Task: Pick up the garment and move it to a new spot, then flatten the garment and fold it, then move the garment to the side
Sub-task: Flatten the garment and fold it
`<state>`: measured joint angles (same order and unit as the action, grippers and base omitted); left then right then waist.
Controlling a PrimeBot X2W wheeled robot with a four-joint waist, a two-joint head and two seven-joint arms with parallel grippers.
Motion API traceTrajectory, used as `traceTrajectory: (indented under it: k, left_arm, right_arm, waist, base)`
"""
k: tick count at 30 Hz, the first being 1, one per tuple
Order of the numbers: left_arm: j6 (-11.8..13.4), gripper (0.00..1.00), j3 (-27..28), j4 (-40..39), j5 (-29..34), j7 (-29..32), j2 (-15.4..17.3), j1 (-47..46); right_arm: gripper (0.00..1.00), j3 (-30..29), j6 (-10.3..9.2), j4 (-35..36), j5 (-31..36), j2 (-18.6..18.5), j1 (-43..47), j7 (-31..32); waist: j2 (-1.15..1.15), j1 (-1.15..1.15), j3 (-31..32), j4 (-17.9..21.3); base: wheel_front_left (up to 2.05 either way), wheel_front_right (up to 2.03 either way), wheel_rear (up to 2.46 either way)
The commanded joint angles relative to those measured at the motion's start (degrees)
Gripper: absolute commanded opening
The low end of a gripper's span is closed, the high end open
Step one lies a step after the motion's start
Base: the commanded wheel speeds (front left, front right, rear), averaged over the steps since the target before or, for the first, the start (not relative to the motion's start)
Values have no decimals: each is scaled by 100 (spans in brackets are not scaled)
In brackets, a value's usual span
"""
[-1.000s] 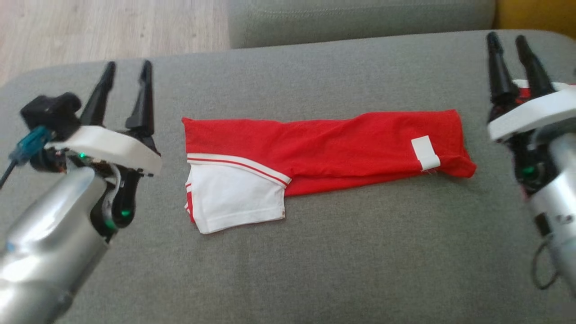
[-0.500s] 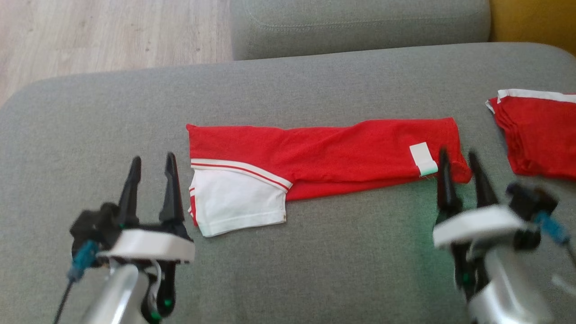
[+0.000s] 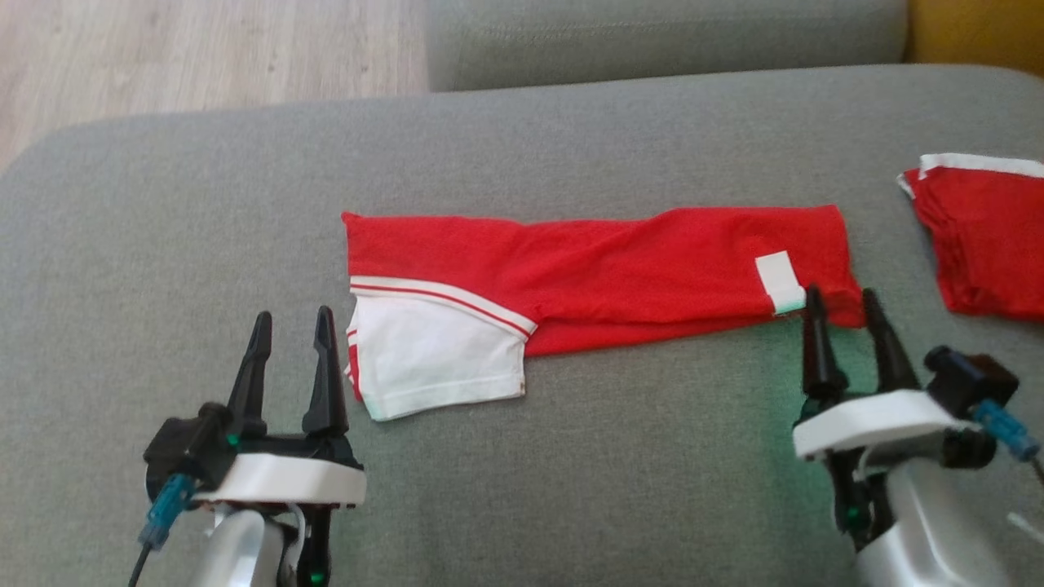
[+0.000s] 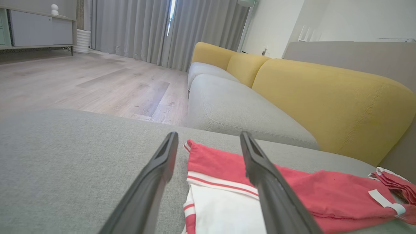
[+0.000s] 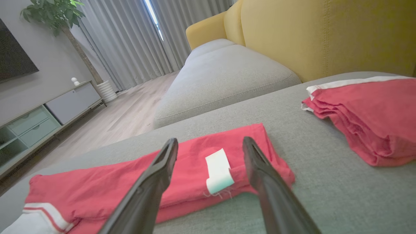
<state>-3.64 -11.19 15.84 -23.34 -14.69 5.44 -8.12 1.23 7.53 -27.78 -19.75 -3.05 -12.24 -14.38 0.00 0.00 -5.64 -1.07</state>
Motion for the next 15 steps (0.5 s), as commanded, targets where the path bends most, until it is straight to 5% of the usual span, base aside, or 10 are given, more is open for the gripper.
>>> traceTrajectory:
  k: [1,15]
  left_arm:
    - [-45,100,244,-149,68,-30,-1,-337]
    - [-310,100,247,105,255,-30,-213,-756]
  right_arm:
    - [100,13,-4,91,80,15,-387,-62]
    - [100,-1779,-4,-2245,748,17,-1835,259]
  waist:
    - [0,0,-101,-46]
    - [0,0,-686,-342]
  base:
    - [0,0,0]
    - [0,0,0]
